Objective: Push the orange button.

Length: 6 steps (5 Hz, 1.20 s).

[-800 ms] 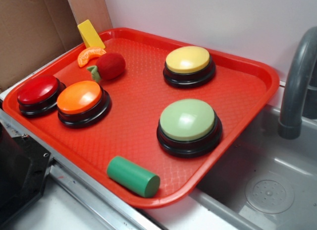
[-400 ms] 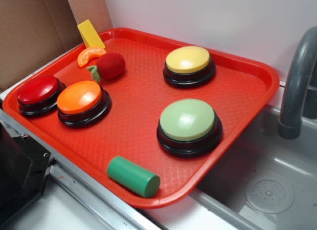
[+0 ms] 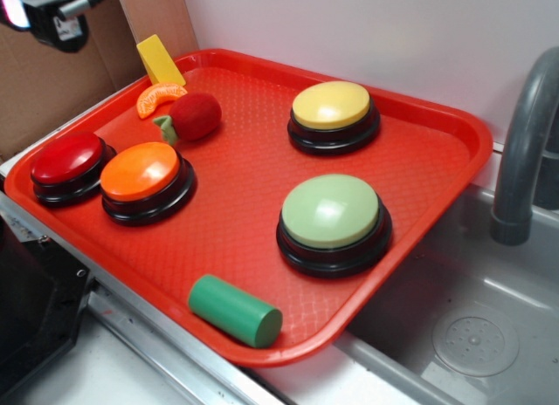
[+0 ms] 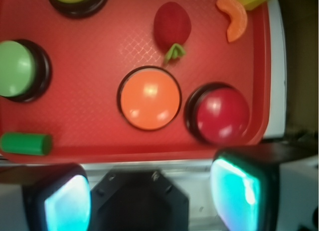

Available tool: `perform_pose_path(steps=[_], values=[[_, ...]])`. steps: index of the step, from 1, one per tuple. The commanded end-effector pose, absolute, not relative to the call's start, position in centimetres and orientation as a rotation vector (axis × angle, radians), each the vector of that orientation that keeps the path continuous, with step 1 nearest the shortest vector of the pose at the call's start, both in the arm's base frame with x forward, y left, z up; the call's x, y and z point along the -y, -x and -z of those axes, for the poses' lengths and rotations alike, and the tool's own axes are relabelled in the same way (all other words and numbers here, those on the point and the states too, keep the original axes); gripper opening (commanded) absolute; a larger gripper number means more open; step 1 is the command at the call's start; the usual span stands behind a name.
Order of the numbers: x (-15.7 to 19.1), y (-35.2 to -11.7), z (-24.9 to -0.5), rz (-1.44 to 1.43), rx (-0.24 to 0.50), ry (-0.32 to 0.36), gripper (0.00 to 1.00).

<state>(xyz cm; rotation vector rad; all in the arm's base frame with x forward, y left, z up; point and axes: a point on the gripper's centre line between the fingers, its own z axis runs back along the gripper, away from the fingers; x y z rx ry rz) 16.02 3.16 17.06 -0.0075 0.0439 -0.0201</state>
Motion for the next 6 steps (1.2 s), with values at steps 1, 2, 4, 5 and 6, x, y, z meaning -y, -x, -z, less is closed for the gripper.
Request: perform_pose_path(steps=[1, 2, 4, 5, 6], values=[[-3.8, -18.6, -10.3, 0.247, 0.035, -0.142, 1.00], [-3.4, -18.5, -7.3, 0.206, 0.032, -0.148, 1.00], [-3.9, -19.0, -5.0, 0.192, -0.008, -0.119, 1.00], [-3.5, -19.4, -4.4, 0.220, -0.031, -0.156, 1.00], [-3.1, -18.9, -6.6, 0.193, 0.022, -0.143, 1.00]])
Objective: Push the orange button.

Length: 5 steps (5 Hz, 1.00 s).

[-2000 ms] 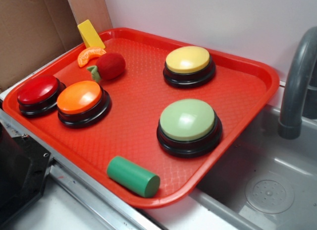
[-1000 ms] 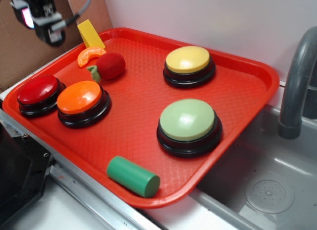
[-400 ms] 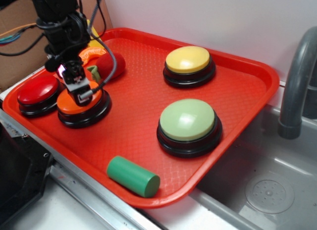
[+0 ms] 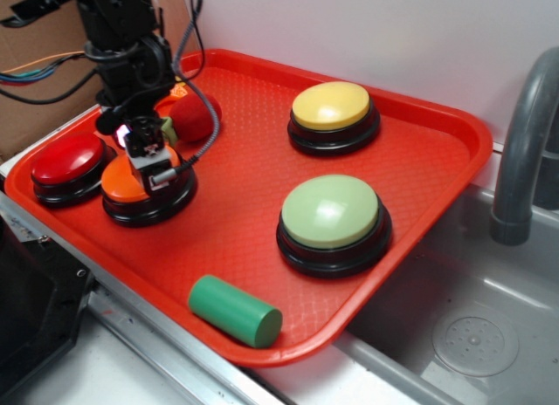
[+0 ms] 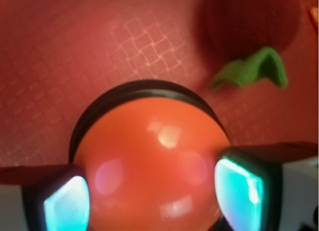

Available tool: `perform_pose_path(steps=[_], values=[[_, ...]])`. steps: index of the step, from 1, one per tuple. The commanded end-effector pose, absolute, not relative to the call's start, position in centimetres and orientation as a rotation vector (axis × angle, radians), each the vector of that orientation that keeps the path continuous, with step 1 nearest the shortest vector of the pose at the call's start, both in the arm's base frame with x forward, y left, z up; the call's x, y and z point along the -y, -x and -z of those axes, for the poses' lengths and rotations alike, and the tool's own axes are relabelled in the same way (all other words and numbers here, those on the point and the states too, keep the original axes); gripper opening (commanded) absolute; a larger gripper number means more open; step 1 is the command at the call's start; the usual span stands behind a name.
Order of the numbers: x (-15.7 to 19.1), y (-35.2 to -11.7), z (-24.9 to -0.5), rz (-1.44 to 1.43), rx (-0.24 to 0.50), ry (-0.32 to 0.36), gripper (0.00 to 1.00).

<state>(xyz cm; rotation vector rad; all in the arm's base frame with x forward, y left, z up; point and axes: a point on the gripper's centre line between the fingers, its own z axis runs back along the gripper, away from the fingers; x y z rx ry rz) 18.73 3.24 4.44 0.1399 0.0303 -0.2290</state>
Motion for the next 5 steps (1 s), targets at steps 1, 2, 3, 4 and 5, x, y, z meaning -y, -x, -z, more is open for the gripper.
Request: perform_pose_path(steps=[1, 2, 3, 4, 5], values=[[-3.4, -18.3, -9.9, 0.149, 0.062, -0.133, 1.00], [-3.6, -18.0, -11.8, 0.078, 0.004, -0.207, 1.00], [-3.9, -17.7, -12.9, 0.030, 0.000, -0.150, 1.00], [-4.3, -17.5, -13.7, 0.012, 0.010, -0.151, 1.00], [-4.4, -17.4, -14.4, 0.005, 0.010, -0.150, 1.00]])
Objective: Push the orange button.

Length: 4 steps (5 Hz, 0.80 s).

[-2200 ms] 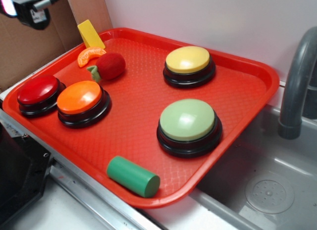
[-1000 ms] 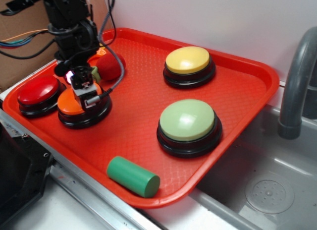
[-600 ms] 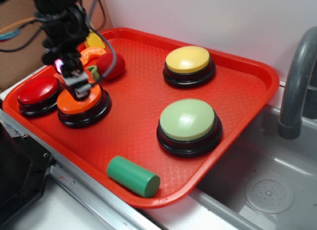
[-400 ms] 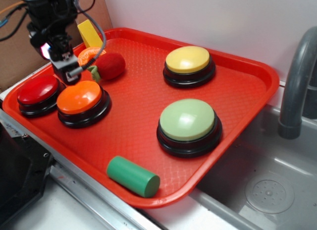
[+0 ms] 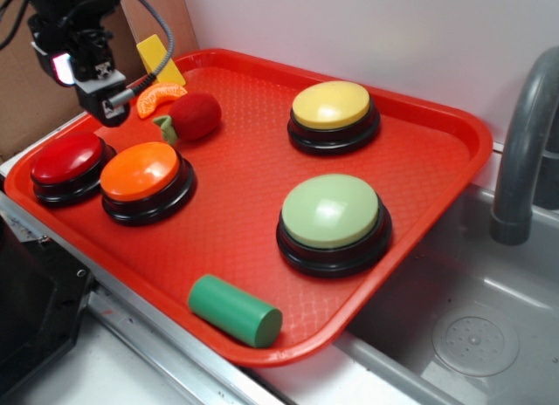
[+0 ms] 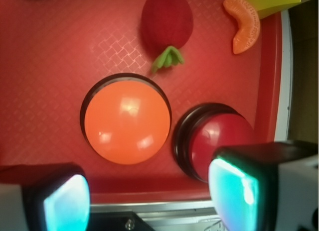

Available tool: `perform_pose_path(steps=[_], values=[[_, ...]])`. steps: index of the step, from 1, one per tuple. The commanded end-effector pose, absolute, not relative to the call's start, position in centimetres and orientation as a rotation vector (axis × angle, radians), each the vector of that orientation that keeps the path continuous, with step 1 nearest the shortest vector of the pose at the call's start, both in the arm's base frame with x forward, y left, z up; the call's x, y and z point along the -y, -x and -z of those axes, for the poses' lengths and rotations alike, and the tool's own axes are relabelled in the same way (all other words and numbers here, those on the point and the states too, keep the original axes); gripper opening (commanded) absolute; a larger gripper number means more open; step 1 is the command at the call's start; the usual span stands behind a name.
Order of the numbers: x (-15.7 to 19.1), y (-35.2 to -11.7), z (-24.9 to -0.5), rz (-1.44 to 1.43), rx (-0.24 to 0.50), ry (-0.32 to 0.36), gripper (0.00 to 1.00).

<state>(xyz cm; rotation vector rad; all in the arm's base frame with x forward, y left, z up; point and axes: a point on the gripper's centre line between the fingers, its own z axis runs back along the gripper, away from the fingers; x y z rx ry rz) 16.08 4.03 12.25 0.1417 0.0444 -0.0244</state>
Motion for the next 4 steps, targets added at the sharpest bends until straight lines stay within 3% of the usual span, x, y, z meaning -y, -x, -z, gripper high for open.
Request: perform_pose_path(steps=[1, 4], values=[[-4.5, -17.5, -14.6, 0.005, 0.012, -0.144, 1.00], [-4.5, -17.3, -15.7, -0.023, 0.034, -0.133, 1.00]])
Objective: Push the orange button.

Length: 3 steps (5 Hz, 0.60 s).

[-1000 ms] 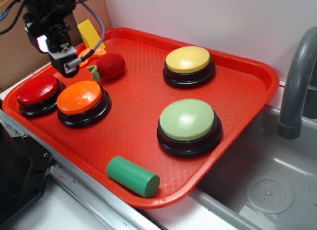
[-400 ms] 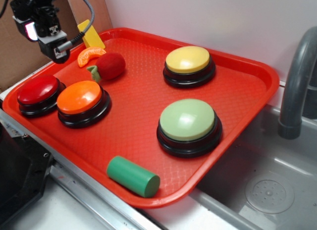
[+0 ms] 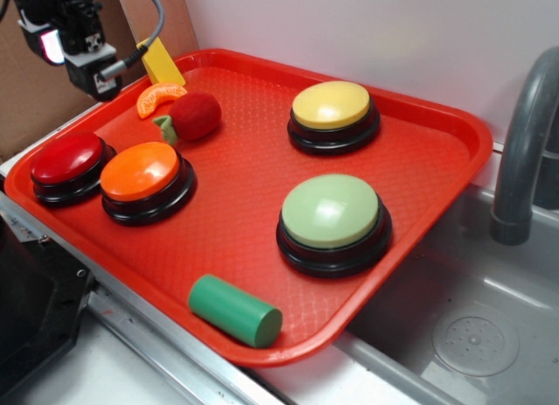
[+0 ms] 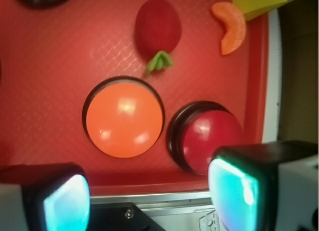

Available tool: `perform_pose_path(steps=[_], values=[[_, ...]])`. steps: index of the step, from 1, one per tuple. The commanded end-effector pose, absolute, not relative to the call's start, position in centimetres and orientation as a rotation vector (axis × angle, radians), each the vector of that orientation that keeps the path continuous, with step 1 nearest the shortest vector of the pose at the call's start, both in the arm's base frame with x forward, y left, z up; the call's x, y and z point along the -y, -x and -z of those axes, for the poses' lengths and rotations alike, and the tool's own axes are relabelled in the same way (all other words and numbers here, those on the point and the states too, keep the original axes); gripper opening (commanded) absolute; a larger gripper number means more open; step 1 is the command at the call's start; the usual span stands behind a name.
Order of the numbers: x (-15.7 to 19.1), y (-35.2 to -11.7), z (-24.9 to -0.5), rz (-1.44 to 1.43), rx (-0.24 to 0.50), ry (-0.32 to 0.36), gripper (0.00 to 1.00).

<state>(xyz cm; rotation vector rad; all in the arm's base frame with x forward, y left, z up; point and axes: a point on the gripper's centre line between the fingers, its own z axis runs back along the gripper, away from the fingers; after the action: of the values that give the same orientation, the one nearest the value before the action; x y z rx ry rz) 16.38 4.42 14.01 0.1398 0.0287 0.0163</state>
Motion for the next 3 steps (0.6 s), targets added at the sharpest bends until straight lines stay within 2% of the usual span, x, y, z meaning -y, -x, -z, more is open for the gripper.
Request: perform_pose_path(steps=[1, 3], values=[[-4.37, -17.30, -16.38, -0.030, 0.042, -0.132, 1.00], [-4.02, -17.11, -16.81, -0.036, 0.061, -0.138, 1.00]])
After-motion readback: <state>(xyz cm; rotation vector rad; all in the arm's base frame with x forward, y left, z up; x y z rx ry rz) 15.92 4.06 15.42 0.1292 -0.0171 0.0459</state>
